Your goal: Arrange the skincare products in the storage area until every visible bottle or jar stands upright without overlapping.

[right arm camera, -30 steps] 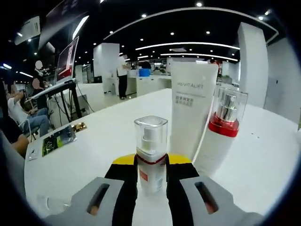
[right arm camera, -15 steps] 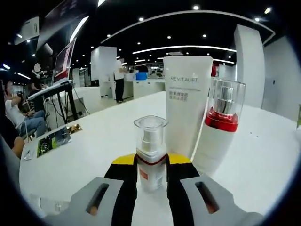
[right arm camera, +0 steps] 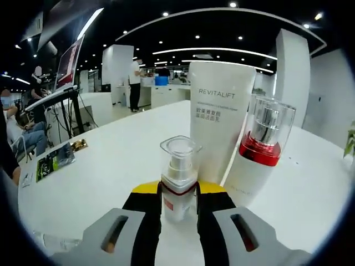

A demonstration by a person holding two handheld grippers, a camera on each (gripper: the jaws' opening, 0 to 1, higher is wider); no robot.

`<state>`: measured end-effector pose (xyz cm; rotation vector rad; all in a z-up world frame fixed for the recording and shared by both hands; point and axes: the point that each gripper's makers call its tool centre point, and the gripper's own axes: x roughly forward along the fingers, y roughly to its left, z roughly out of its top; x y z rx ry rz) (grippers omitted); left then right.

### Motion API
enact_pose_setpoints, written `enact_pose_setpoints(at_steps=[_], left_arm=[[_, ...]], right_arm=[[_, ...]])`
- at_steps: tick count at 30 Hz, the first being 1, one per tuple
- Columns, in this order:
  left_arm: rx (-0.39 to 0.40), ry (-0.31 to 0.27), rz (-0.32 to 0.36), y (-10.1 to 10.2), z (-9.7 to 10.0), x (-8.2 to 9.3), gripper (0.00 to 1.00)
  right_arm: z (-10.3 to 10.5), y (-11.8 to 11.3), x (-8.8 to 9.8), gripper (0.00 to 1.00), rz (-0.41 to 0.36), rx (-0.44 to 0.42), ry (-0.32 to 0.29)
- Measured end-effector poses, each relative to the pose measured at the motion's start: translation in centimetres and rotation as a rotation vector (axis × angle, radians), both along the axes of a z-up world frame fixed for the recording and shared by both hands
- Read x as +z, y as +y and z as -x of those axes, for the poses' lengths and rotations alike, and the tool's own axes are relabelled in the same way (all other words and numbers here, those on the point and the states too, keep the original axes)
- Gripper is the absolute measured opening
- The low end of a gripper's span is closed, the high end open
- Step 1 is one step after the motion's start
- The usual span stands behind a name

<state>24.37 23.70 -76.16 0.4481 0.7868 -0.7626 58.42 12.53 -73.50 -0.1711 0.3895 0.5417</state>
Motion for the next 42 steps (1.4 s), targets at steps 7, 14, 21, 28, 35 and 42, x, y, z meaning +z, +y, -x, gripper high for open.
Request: enact_pose_setpoints(at_steps=[7,14,21,28,35,42], left_arm=[[-0.002,-0.002,-0.004,0.0,0.0,0.0,0.21],[-0.005,-0.004,-0.006,0.1,0.0,0.0,0.21],[-0.009,-0.004,-0.008,0.0,0.1,0.0,0.21],[-0.007,-0.008,-0.012,0.1,0.0,0.0,0.21],[0.003,-0.017,-0.013,0.3,-0.2,0.1,0.21],[0.008,-0.031,-0.018,0.4,-0.4,0.2,0.21]], right_arm=[[0.3,-0.4,-0.7,0.21,0.019,-0.024,0.048],[0.6,-1.2,-0.8,0.22,0.010,-0.051,0.063],[0.1,-1.2,-0.7,0.19,-0.018,-0.062,0.085],[0.3,-0.9,-1.0,0.22,-0.034,-0.094,0.142],[4.4,-1.5,-1.5,0.35,0.018,-0.003,0.248],[10.9,2.5,0.0,0.33,0.075,0.365,0.315]])
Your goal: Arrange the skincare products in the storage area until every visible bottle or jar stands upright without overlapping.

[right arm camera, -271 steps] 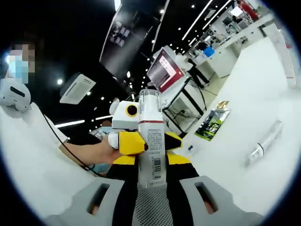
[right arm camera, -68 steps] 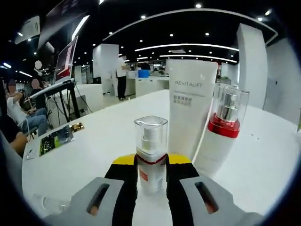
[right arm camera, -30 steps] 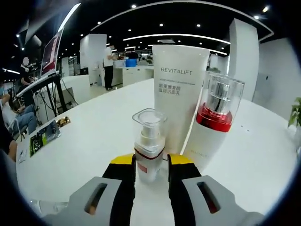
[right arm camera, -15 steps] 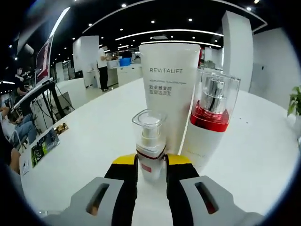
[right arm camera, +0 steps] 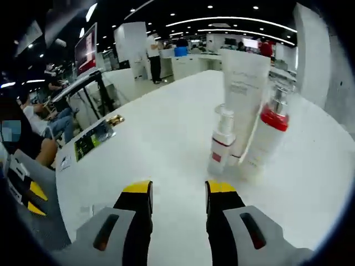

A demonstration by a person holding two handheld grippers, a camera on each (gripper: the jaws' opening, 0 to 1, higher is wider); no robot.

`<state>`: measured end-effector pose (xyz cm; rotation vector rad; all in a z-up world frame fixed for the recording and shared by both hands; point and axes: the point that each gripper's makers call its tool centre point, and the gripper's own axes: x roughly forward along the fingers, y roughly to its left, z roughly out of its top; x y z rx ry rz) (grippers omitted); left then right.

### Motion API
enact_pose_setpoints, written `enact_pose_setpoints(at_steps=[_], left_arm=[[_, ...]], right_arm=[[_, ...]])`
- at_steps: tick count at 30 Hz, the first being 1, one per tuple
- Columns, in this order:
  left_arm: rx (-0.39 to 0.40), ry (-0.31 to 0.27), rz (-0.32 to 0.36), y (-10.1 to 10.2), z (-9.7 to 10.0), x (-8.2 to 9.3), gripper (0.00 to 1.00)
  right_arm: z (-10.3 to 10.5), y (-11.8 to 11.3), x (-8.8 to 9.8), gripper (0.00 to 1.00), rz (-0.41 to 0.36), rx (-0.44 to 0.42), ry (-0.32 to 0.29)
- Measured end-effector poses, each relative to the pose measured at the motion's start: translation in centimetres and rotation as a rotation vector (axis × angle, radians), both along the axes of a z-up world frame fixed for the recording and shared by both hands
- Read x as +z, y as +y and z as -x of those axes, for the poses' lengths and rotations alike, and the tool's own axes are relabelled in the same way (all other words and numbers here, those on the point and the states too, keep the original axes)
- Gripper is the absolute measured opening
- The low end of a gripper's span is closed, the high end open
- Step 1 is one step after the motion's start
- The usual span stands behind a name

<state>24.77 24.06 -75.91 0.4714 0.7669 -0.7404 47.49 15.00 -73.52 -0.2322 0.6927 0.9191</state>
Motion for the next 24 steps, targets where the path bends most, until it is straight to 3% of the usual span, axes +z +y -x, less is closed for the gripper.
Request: enact_pose_setpoints(at_steps=[1,4,7,10,12,16,20,24], left_arm=[[0.001,-0.003,-0.001,0.0,0.0,0.0,0.21],[0.000,-0.009,-0.002,0.0,-0.1,0.1,0.21],[0.001,-0.019,-0.005,0.1,-0.2,0.2,0.21],[0.003,-0.026,-0.010,0.2,-0.2,0.3,0.21],[0.004,-0.030,-0.015,0.3,-0.3,0.4,0.21],[0.013,-0.047,-0.024,0.7,-0.5,0.6,0.21],[0.017,-0.053,-0.035,0.9,-0.6,0.7,0.21],[0.016,-0.059,-0.042,1.0,-0.6,0.8,0.21]], right_arm=[[1.3,1.0,-0.2,0.34,0.040,0.096,0.015],[3.3,3.5,-0.1,0.48,0.164,0.376,-0.075],[6.1,5.8,-0.4,0.56,0.246,0.637,-0.085],[9.2,6.2,-2.3,0.58,0.422,0.944,-0.086],[9.9,5.9,-3.5,0.57,0.512,1.054,-0.099],[10.7,5.2,-5.9,0.46,0.653,1.182,-0.083],[11.0,4.8,-7.2,0.36,0.733,1.243,-0.086],[11.2,4.6,-7.7,0.23,0.770,1.247,-0.085]])
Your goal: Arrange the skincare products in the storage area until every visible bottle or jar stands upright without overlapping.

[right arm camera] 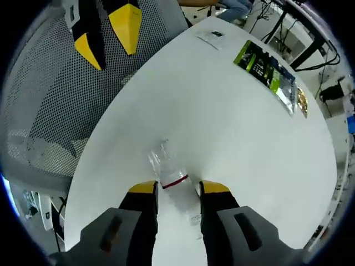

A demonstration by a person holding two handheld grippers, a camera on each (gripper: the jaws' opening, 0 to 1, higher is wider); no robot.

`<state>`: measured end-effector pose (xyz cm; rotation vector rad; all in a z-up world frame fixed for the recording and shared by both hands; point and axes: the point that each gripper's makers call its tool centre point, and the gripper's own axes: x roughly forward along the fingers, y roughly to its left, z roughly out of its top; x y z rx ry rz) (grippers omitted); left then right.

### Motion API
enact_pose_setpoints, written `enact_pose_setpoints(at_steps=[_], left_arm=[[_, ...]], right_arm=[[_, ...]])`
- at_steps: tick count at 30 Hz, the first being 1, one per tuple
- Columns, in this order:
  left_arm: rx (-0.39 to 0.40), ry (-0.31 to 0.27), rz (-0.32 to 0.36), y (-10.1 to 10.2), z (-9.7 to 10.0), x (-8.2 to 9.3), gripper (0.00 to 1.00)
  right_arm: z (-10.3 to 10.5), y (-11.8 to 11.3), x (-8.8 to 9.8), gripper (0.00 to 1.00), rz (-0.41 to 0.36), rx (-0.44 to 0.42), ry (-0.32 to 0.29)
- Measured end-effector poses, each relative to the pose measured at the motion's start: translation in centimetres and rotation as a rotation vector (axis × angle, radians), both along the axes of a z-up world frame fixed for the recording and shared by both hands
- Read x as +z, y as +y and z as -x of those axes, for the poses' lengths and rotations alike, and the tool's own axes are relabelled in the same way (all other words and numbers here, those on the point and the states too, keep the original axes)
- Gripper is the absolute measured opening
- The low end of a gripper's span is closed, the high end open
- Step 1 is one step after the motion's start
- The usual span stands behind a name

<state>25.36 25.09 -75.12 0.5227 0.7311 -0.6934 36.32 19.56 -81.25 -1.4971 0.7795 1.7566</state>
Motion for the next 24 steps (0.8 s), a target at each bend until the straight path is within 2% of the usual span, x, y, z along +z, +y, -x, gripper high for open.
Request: enact_pose_setpoints(at_steps=[4,7,8,9,14,17,20,24], left_arm=[[0.007,-0.004,-0.004,0.1,-0.1,0.0,0.21],[0.011,-0.008,-0.006,0.2,-0.2,0.1,0.21],[0.011,-0.008,-0.006,0.2,-0.2,0.1,0.21],[0.012,-0.008,-0.007,0.3,-0.2,0.1,0.21],[0.014,-0.010,-0.006,0.3,-0.2,0.1,0.21],[0.016,-0.011,0.015,0.0,-0.2,0.3,0.21],[0.015,-0.023,0.035,-0.4,-0.3,0.5,0.21],[0.020,-0.017,0.040,-0.4,-0.3,0.4,0.21]], right_arm=[[0.1,-0.1,-0.1,0.22,0.015,-0.014,-0.014],[0.2,-0.2,0.0,0.19,0.009,-0.059,-0.021],[0.2,-0.3,0.0,0.19,0.004,-0.093,-0.027],[0.3,-0.4,0.0,0.18,-0.007,-0.166,-0.022],[0.4,-0.5,0.8,0.17,-0.117,-0.373,-0.009],[1.2,-0.7,1.5,0.17,-0.161,-0.450,0.016],[1.7,-1.3,2.2,0.17,-0.185,-0.478,0.008],[2.3,-1.1,3.9,0.18,-0.301,-0.613,0.036]])
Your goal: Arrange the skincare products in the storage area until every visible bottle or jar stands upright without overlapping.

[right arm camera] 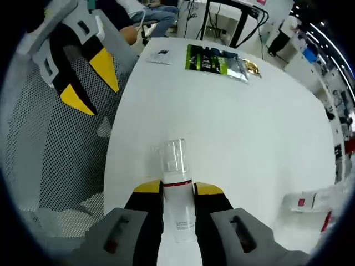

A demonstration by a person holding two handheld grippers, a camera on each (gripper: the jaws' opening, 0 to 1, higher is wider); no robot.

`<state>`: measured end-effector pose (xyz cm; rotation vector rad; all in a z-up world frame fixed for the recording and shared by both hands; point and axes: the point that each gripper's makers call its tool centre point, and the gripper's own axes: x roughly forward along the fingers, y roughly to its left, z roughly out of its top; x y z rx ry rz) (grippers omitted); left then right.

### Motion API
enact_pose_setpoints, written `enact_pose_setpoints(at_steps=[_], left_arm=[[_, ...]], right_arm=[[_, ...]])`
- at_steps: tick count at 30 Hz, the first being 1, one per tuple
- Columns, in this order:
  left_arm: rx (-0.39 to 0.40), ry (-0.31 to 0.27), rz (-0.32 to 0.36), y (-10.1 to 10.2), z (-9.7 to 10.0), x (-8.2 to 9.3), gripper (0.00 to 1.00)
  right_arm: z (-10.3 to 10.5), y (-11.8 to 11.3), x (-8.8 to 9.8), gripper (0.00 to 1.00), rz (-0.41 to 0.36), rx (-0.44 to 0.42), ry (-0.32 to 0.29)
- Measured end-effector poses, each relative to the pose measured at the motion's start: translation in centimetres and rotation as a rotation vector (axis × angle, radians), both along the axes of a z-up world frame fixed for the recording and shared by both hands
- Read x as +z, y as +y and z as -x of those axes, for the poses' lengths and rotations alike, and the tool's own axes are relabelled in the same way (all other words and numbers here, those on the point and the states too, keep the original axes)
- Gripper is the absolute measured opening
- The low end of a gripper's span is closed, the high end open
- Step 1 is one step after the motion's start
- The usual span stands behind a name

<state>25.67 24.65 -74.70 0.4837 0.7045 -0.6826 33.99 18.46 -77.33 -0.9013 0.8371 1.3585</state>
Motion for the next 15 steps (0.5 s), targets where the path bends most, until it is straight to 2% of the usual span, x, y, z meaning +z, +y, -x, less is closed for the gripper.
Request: enact_pose_setpoints(at_steps=[2,4,5,6,9,10,11,12,14,15], left_arm=[[-0.001,0.004,-0.007,0.1,0.0,-0.2,0.21],[-0.002,0.008,-0.009,0.0,0.0,-0.3,0.21],[-0.001,0.007,-0.009,0.1,0.0,-0.3,0.21],[-0.001,0.006,-0.011,0.1,0.0,-0.3,0.21],[0.002,0.017,-0.003,0.0,0.1,-0.3,0.21],[0.004,0.016,0.014,-0.2,0.0,-0.2,0.21],[0.016,0.020,0.047,-0.5,0.0,0.1,0.22],[0.025,0.029,0.096,-0.9,0.1,0.6,0.23],[0.034,-0.013,0.189,-1.7,-0.3,2.2,0.23],[0.041,-0.027,0.215,-1.8,-0.4,2.7,0.23]], right_arm=[[0.1,0.2,1.2,0.18,-0.079,-0.098,0.022],[0.2,0.5,2.5,0.18,-0.162,-0.166,0.024],[0.2,0.4,2.7,0.18,-0.174,-0.181,0.027],[0.4,0.5,3.8,0.18,-0.230,-0.235,0.037],[0.8,0.8,5.6,0.18,-0.344,-0.321,0.062],[0.9,1.1,6.6,0.18,-0.413,-0.372,0.073],[1.1,1.2,7.2,0.18,-0.447,-0.407,0.084],[1.4,1.4,8.2,0.18,-0.512,-0.466,0.098],[2.2,1.8,9.3,0.18,-0.591,-0.514,0.129],[2.4,1.8,9.9,0.18,-0.630,-0.549,0.125]])
